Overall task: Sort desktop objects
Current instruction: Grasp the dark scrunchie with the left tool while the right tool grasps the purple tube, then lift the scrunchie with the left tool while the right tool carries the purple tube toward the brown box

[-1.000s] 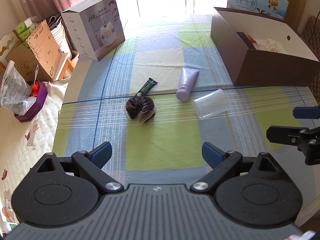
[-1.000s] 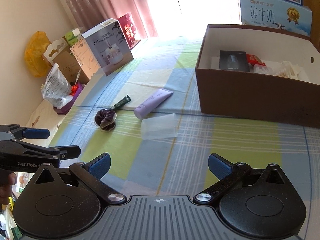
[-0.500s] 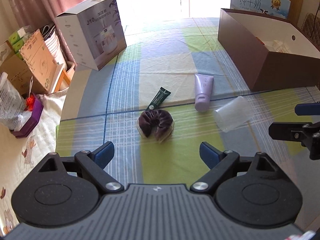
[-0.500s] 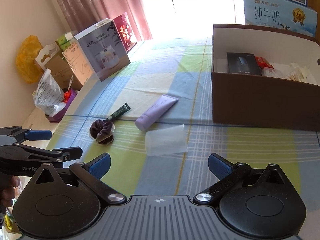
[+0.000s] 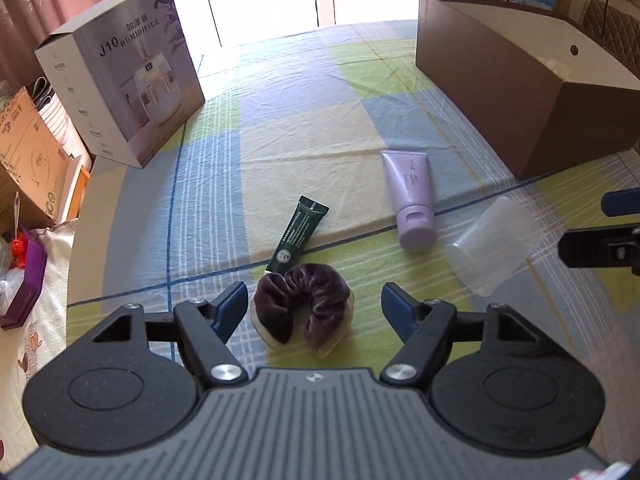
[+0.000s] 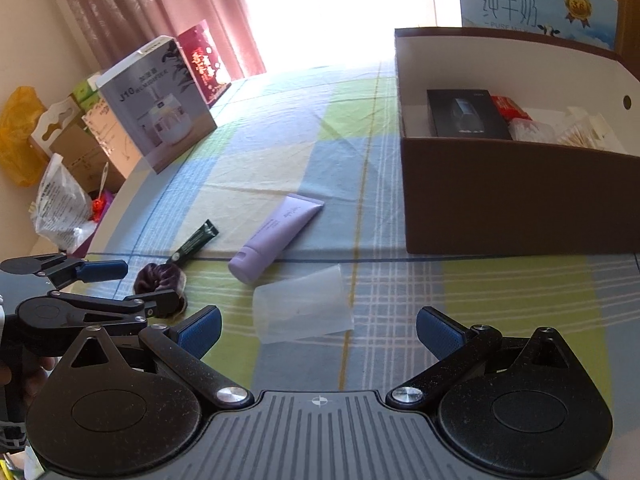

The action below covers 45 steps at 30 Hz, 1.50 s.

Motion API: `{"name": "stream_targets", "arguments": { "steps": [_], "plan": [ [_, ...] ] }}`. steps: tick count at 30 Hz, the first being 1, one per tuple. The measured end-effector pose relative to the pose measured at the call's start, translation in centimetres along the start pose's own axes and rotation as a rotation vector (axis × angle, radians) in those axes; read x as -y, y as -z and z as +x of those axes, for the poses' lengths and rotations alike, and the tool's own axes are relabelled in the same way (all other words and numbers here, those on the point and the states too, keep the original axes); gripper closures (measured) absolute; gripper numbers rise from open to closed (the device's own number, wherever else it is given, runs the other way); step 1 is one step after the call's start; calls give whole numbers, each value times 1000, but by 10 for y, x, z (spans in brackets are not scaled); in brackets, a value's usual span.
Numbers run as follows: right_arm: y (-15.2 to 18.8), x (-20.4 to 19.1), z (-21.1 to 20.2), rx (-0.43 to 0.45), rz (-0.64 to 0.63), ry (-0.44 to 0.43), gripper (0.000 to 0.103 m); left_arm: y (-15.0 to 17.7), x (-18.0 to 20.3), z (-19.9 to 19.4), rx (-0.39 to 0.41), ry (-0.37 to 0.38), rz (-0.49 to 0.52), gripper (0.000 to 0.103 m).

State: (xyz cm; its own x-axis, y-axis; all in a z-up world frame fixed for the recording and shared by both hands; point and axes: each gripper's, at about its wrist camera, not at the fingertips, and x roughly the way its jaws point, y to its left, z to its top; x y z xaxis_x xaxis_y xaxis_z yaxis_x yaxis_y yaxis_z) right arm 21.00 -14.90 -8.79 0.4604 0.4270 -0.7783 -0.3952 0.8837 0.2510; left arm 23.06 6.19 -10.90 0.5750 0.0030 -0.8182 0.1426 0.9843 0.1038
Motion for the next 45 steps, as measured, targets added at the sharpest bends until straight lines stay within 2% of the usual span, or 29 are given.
{"name": "stream_targets", "arguments": {
  "steps": [3,5,8,10,14,18,21,27,35,40,45],
  "plan": [
    [-2,3,4,-1,23,8,2,0,-3,10,-8,15,2,42],
    [-4,2,6,3,29,10,2,1,-3,15,-10,14,9,57],
    [-8,-2,10,10,23,-1,2,3,-8,17,-14,28,-9,74],
    [-11,-7,13,12,12,-8,2,6,-11,15,-4,37,-16,81],
    [-16,-19,24,8,-18,-27,2,13,-20,4,11,35,-21,88],
    [-22,-34,36,18,-63,-43,3,17,-38,-10,18,19,-66,90],
    [-30,-45,48,27,-98,-53,13,17,-52,-16,15,-6,-98,92],
    [-48,-53,81,16,-96,-14,34,14,-75,-14,-1,-39,-159,93],
    [-56,-47,114,-33,-73,26,56,13,-79,-5,-30,-42,-180,93],
    [-51,-55,121,-42,-131,52,71,14,-79,-5,-38,-34,-189,94],
    [-43,-66,120,-66,-194,28,72,18,-75,-8,-51,-31,-188,94]
  ]
}}
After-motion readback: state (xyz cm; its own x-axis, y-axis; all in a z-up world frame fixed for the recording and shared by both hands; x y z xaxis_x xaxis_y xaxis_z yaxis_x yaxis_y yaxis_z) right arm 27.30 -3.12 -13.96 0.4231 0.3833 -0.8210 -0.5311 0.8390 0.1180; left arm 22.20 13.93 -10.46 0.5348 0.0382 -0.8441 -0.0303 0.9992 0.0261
